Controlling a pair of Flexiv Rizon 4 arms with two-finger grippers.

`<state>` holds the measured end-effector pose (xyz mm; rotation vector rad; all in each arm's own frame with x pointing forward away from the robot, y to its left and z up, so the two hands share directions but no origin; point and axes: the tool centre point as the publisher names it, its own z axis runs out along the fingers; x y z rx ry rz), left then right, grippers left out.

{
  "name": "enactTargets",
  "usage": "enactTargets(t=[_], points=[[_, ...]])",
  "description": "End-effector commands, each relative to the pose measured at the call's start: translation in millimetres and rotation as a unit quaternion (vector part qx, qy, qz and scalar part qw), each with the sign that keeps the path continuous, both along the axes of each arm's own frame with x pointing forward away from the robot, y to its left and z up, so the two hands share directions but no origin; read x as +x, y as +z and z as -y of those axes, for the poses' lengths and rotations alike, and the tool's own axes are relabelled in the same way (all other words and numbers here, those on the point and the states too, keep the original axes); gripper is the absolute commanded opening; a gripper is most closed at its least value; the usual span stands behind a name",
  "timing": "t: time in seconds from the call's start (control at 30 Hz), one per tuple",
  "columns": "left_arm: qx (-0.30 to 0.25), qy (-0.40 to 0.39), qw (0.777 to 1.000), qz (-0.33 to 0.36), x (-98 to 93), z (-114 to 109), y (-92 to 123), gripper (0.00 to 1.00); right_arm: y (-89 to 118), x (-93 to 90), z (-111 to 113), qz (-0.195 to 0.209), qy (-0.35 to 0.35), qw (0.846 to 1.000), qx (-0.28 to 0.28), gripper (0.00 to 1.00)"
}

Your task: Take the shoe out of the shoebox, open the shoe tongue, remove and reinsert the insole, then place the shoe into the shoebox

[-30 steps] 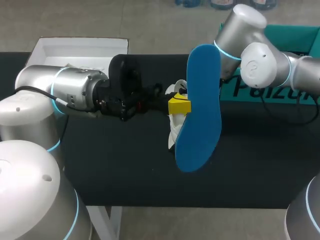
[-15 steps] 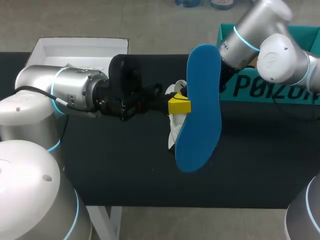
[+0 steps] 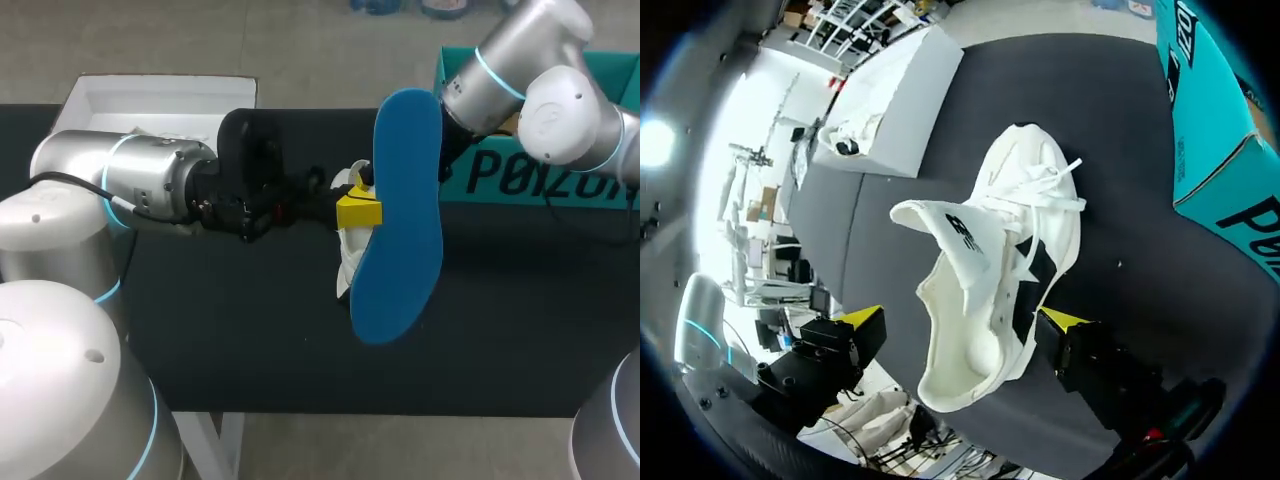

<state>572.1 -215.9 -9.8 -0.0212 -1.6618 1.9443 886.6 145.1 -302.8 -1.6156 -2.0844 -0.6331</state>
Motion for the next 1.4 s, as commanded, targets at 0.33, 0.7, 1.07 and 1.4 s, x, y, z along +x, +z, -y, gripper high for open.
enactTargets(t=[0.33,0.7,1.07,1.4], points=[[0.107,0.03,0.911,0.397,33.5,-7,10,0.0,88,-14.8,39,-0.039,-0.076,0.984,0.159,1.0],[0.181,0.021,0.81,0.558,58.3,-15,5,0.0,127,-26.5,41,-0.058,-0.089,0.969,0.222,1.0],[0.133,0.039,0.77,0.623,71.8,-13,-4,0.0,126,-35.4,44,-0.067,-0.102,0.961,0.249,1.0],[-0.04,0.095,0.673,0.732,129.8,-12,-19,0.0,129,-42.6,49,-0.067,-0.112,0.956,0.264,1.0]])
